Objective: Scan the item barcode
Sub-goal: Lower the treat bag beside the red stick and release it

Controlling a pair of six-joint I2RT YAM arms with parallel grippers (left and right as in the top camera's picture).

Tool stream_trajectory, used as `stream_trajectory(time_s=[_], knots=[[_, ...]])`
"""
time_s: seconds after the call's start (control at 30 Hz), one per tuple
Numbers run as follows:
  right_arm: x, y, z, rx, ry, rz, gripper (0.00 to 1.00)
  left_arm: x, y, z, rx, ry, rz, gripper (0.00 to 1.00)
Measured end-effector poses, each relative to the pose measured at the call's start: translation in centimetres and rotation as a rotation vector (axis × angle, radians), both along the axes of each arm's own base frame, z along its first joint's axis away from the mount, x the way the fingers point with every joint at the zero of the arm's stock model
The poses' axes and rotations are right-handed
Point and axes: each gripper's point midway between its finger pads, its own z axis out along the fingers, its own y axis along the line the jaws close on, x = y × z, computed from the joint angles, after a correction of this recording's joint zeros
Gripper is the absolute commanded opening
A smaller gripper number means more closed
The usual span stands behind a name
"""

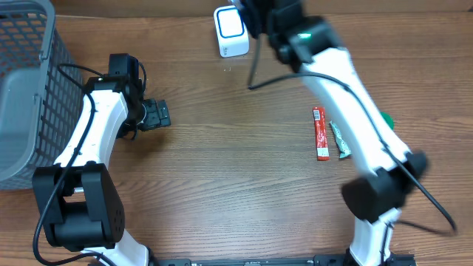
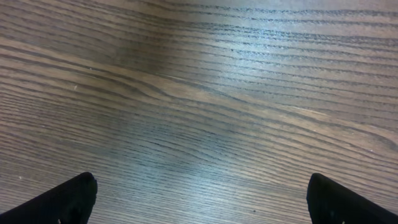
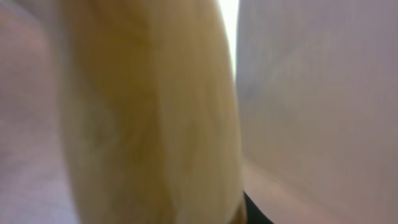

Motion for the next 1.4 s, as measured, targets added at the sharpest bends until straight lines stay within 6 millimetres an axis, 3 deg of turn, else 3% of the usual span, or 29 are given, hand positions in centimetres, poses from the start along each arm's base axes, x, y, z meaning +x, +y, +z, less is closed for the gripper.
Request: stream_trajectory(time_s=[0.07, 0.13, 0.3, 0.43, 0.57, 0.6, 0.67, 0.73, 0.8, 1.4], knots=[[-2.9, -1.6, -0.1, 0.028, 0.114, 0.005, 0.05, 0.0, 0.0, 0.0, 0.0, 0.0, 0.0, 1.0], [-5.7, -3.1, -1.5, 0.041, 0.258, 0.009, 0.06, 0.0, 0.0, 0.0, 0.0, 0.001, 0.0, 1.0], [-13.0, -6.5, -8.9, 0.007, 0.737, -0.028, 0.08, 0.0, 0.0, 0.0, 0.0, 0.001, 0.0, 1.0], [-15.7, -8.2, -13.7, -0.017, 0.965, -0.074, 0.08, 0.0, 0.0, 0.0, 0.0, 0.001, 0.0, 1.0], [-16.9, -9.8, -18.1, -0.027, 1.079, -0.128, 0.19, 0.0, 0.0, 0.0, 0.0, 0.0, 0.0, 1.0], [-17.1, -10.5, -19.2, -0.036, 1.097, -0.146, 0.3, 0.0, 0.0, 0.0, 0.0, 0.0, 0.0, 1.0], [-17.3, -11.5, -21.1, -0.05, 1.12, -0.177, 1.0, 0.0, 0.0, 0.0, 0.0, 0.001, 0.0, 1.0], [-17.5, -12.8, -23.0, -0.066, 1.145, -0.216, 1.0, 0.0, 0.0, 0.0, 0.0, 0.0, 0.0, 1.0], [-17.5, -13.3, -23.5, -0.072, 1.144, -0.227, 1.0, 0.0, 0.0, 0.0, 0.0, 0.0, 0.0, 1.0], [-13.3, -12.8, -23.8, -0.031, 0.978, -0.221, 1.0, 0.0, 0.0, 0.0, 0.0, 0.001, 0.0, 1.0]])
